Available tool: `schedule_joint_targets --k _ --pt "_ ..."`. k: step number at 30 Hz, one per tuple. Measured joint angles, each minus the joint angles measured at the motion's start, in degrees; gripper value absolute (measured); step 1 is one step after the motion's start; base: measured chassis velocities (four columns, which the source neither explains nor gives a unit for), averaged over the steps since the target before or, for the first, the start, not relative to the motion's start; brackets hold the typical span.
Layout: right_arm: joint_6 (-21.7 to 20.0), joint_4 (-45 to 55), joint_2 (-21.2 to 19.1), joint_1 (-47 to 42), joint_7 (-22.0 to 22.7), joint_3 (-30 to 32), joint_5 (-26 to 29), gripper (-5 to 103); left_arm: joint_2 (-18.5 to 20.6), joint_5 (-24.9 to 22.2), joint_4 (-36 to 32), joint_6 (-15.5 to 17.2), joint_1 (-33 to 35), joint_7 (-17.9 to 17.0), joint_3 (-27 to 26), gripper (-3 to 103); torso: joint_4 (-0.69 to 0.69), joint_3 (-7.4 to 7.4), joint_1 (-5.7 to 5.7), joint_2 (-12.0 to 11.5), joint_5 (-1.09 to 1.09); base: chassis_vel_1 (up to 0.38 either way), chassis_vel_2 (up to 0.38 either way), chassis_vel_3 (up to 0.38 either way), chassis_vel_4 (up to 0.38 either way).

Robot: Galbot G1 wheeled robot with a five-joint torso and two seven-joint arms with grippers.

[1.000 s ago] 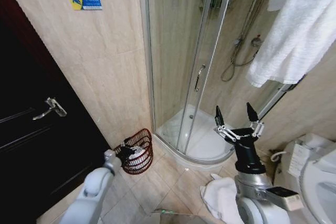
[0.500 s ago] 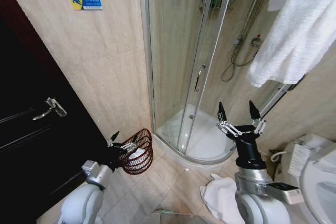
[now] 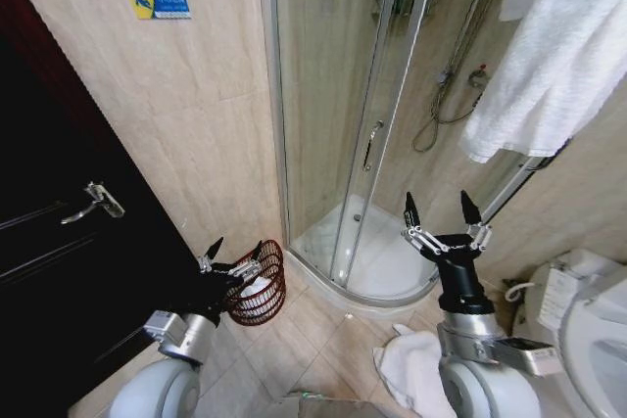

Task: Discard the used towel into the hamper.

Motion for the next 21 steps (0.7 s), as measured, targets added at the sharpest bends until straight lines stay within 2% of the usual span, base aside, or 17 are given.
schedule_joint_targets --k 10,21 --pt "1.2 0.0 -2.5 -1.8 2.5 2.1 2.7 100 0.1 0.0 0.3 0.0 -0.1 0.0 0.0 100 0.00 0.00 0.00 0.0 0.00 0.000 0.000 0.000 0.000" --pt "1.3 0.0 -5.8 -0.8 2.9 12.6 5.6 100 0.2 -0.1 0.5 0.0 -0.2 0.1 0.0 100 0.00 0.00 0.00 0.0 0.00 0.000 0.000 0.000 0.000"
